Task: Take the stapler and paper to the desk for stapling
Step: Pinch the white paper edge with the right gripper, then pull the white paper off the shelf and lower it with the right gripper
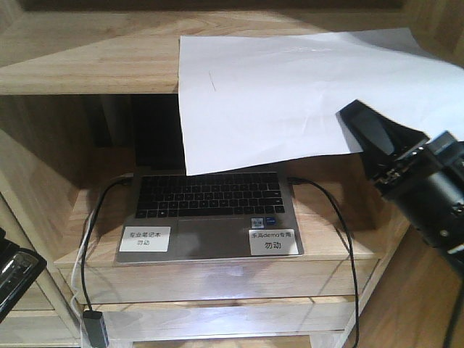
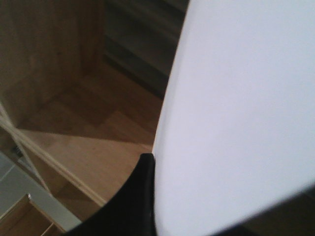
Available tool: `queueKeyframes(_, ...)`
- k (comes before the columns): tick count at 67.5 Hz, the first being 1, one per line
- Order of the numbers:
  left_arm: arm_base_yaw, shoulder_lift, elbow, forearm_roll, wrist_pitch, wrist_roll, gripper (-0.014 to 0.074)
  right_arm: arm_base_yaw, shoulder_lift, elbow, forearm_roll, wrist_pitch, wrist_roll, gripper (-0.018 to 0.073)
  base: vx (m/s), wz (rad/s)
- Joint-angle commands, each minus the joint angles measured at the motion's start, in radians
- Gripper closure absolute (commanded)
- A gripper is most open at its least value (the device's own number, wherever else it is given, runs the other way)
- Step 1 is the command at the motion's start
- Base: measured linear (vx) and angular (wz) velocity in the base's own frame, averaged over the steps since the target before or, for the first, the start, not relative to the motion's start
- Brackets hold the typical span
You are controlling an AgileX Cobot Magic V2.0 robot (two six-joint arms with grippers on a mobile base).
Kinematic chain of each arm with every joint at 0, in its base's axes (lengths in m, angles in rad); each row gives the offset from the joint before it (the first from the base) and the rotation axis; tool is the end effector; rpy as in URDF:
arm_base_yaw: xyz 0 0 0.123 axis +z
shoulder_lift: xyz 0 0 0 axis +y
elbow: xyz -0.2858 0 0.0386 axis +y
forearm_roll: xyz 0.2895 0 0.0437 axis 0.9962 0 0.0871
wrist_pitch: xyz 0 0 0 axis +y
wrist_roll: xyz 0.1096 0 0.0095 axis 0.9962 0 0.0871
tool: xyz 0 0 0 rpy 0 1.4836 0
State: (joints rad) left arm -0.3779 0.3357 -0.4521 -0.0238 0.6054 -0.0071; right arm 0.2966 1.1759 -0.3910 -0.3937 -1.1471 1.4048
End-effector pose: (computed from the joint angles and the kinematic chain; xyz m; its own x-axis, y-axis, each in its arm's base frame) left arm 0.1171 -0.0481 0.2875 -0.3734 0.1195 -0.9199 0.3707 0.9283 -0.0298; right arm 0.2332 0.1115 0.2698 -0.4192 0.7970 -0.4348 -0.5578 0.1517 0.8160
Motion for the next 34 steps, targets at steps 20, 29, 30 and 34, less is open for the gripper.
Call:
queueKeyframes(20,-0.007,0.005,-0.033,-0.009,-0.115,-0.001,0.0603,-0.001,-0.176,0.179,0.133,-0.203,-0.072,0.0561,0.00,0.00)
queueKeyframes(29,-0.007,0.005,-0.033,-0.009,-0.115,-0.001,0.0603,-0.001,-0.243,0.286,0.159,-0.203,-0.081,0.0561,0.00,0.00)
queueKeyframes(30,-0.007,0.005,-0.033,-0.009,-0.115,-0.001,0.0603,-0.001,-0.255,0.296,0.161,-0.203,-0.084,0.0561,0.00,0.00)
queueKeyframes(34,-0.007,0.005,-0.033,-0.009,-0.115,-0.001,0.0603,-0.001,-0.285,0.337,0.166,-0.203,-0.096,0.0561,0.00,0.00)
